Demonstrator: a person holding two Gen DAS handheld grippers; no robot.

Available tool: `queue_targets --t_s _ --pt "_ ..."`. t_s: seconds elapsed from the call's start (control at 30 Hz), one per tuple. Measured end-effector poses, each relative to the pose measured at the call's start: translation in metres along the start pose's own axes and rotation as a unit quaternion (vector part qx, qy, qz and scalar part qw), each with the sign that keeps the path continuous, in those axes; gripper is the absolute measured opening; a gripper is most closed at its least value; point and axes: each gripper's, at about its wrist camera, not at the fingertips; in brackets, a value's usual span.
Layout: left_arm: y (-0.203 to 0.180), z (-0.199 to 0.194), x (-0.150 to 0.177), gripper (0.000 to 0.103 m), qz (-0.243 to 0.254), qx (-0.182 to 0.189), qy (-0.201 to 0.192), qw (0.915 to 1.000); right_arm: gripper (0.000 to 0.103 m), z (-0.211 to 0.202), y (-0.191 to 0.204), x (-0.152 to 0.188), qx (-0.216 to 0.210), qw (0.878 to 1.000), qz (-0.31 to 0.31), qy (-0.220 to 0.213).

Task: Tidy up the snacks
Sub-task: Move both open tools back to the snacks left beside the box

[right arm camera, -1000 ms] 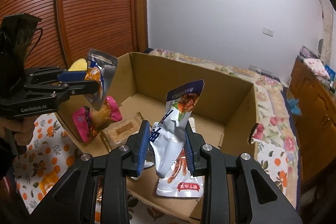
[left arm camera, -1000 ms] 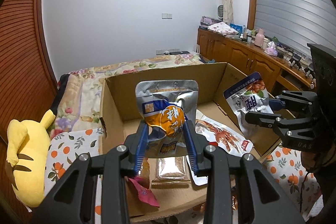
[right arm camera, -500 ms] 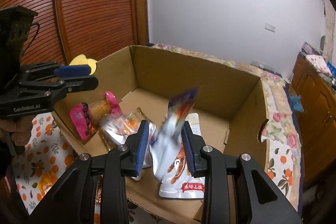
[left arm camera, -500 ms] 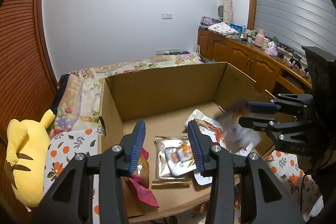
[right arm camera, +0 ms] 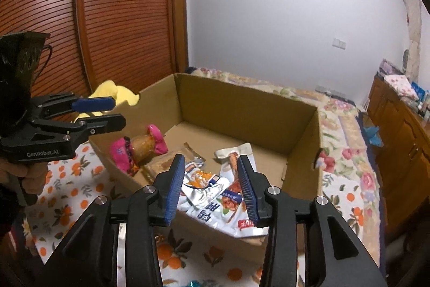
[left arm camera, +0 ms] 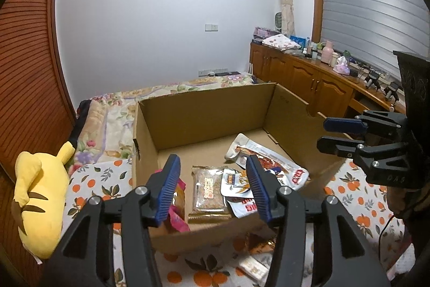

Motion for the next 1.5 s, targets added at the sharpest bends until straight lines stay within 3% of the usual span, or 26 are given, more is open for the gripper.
queue_targets --t_s 0.33,0.57,0.67,1.1,1.5 --pt "-0.014 -0.044 0.012 0.057 0.011 0.013 -0.003 0.9998 0.046 -0.049 0.02 0.005 0.016 1.0 0.0 -0.011" --pt "-0.025 -0.064 0.033 0.07 0.021 0.021 0.005 0.9996 0.048 -0.071 0.031 0.019 0.024 1.0 0.01 -0.009" --pt "-0.03 -0.066 0.046 0.07 0.022 0.027 0.018 0.9992 0.049 -0.075 0.035 0.028 0.025 1.0 0.014 -0.003" --pt "-0.031 -0.066 0.107 0.07 0.01 0.037 0.075 0.9965 0.051 -0.071 0.037 0.079 0.036 0.997 0.044 0.043" --pt "-0.039 -0.064 0.14 0.07 0.016 0.047 0.11 0.9927 0.051 -0.045 0.027 0.121 0.047 0.991 0.08 0.094"
Point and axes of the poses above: each gripper's, at about its wrist camera, not at the fingertips, and z roughly the way its jaws point, y to its left, x to its underside, and after that the axes turned 10 degrees about -y, right-handed
